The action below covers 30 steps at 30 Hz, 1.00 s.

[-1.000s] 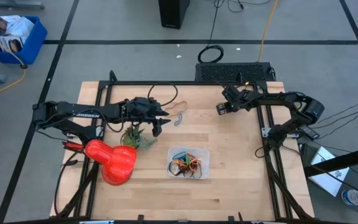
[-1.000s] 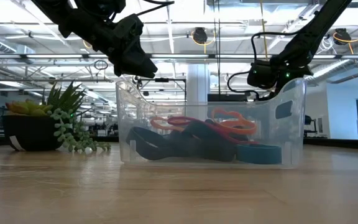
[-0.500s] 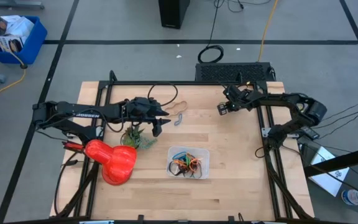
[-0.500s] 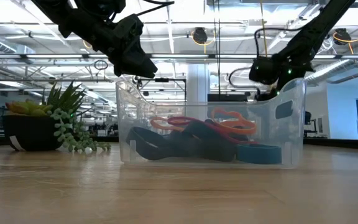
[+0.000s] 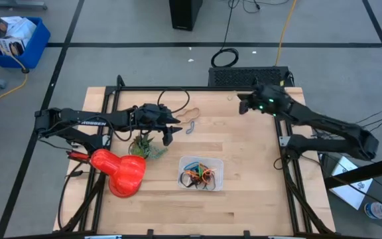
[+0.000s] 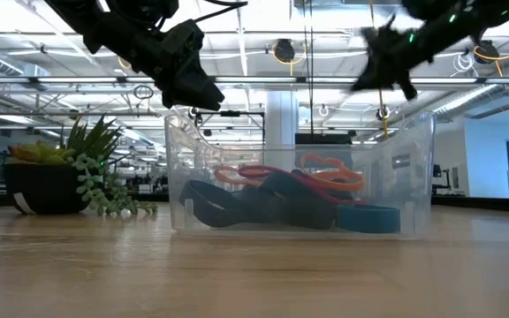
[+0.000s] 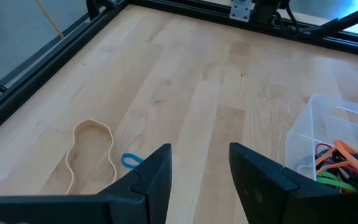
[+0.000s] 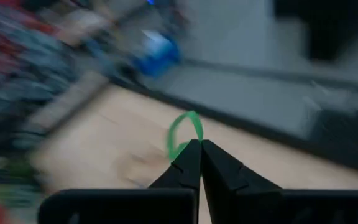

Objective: Pick and place rubber bands into bin
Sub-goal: Put the green rubber band into the bin

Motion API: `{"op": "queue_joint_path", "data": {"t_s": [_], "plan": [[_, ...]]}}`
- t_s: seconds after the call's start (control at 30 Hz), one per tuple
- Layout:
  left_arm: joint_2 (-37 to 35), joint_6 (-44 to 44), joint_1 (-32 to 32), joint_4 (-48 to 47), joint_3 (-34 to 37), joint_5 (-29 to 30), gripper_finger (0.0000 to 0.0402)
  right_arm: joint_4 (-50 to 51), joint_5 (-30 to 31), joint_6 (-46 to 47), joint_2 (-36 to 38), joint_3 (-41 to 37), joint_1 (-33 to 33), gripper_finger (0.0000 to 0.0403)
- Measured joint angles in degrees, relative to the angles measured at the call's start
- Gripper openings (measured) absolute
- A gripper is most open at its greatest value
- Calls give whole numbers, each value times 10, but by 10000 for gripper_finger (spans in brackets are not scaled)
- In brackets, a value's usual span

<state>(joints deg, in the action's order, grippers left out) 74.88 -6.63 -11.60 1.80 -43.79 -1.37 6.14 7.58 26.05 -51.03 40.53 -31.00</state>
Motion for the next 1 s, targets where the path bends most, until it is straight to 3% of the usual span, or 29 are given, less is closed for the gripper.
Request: {"op": "queue_joint_path", "data": {"t_s": [0.23, 0.47, 0.57, 0.77, 1.0], "plan": [[0, -10, 0, 1, 0, 0, 168, -165, -47, -39, 81, 0, 91, 0], [0, -17, 0, 1, 0, 0, 168, -232, -50, -106, 78, 0, 164, 0], [0, -18, 0, 1, 0, 0, 168, -241, -82, -130, 69, 0, 185, 0], [0, -8, 0, -2, 0, 0, 168, -128, -107, -149, 28, 49, 243, 0], [0, 9, 0, -3, 0, 0, 168, -5, -79, -180, -101, 173, 341, 0]]}}
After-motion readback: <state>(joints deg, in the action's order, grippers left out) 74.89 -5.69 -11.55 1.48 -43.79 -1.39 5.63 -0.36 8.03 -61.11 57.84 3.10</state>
